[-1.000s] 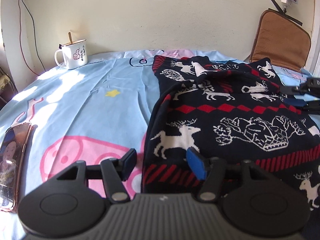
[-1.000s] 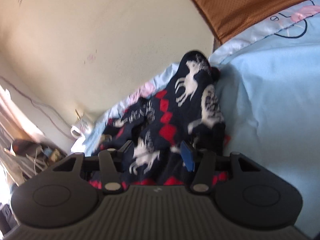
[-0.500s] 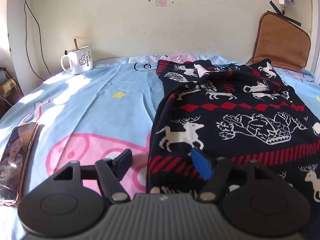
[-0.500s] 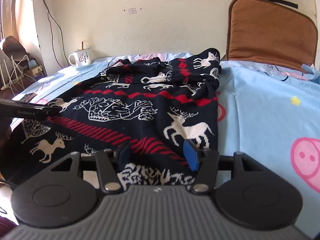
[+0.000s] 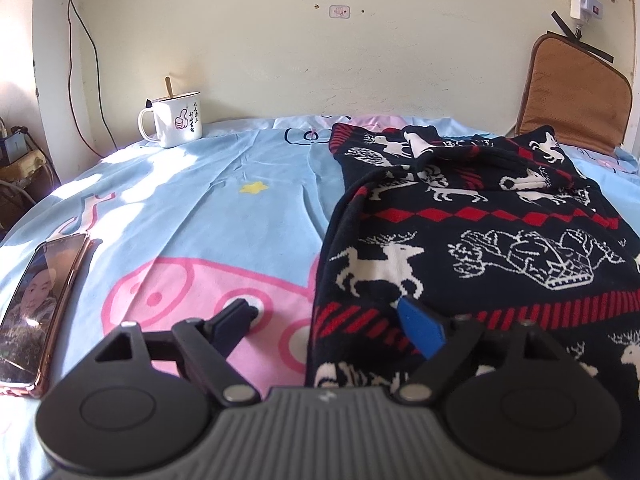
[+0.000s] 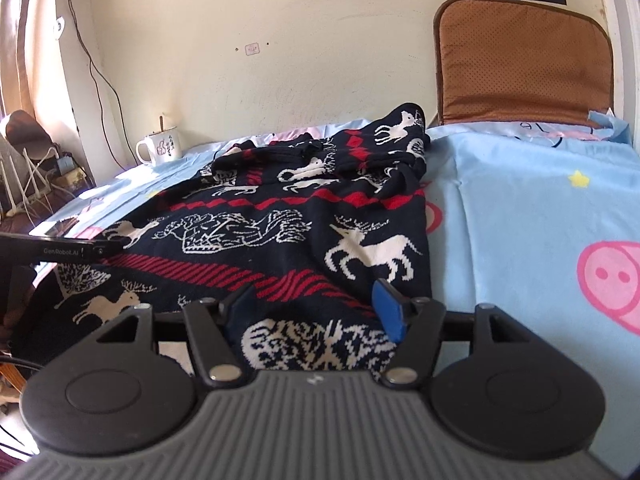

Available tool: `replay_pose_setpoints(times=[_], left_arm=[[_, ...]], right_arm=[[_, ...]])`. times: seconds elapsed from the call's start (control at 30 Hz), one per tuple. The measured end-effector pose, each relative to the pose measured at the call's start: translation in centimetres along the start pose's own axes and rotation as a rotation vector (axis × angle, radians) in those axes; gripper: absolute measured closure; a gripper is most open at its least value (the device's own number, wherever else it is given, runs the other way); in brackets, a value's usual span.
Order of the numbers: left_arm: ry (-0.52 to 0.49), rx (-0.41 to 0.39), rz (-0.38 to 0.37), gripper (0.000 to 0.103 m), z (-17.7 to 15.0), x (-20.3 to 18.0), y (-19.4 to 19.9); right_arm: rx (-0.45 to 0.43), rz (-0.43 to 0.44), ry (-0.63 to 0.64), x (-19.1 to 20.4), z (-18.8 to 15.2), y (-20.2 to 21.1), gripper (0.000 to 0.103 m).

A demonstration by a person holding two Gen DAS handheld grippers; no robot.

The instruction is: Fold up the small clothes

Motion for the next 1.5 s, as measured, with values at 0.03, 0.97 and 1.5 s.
replay_pose_setpoints(times=[0.03, 0.97, 1.5], left_arm=[[0.002, 0.001, 0.0, 0.019, 0.0, 0.0, 0.0], [0.017, 0.018, 0.027, 0.008, 0.0, 0.3, -0.4], [0.028, 0.034, 0.023, 0.001, -0.1, 0.4, -0.6]], right_arm=[[-0.005, 0.009, -0.02, -0.1, 0.0, 0.1, 0.036], [-0.032, 0.1, -0.188, -1.6, 0.2, 0.6, 0.036], [-0.035, 0.1, -0.2, -1.6, 0.2, 0.6, 0.036]])
Point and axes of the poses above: each gripper's, at about its wrist camera, not at the fingertips, and y roughly against the way its jaws point, x to its left, z to its top, the point moved 7 cm from there along -y, roughly the way its jaws point, and after that the axes turned 4 degrees about -x, right-handed, at the moved point
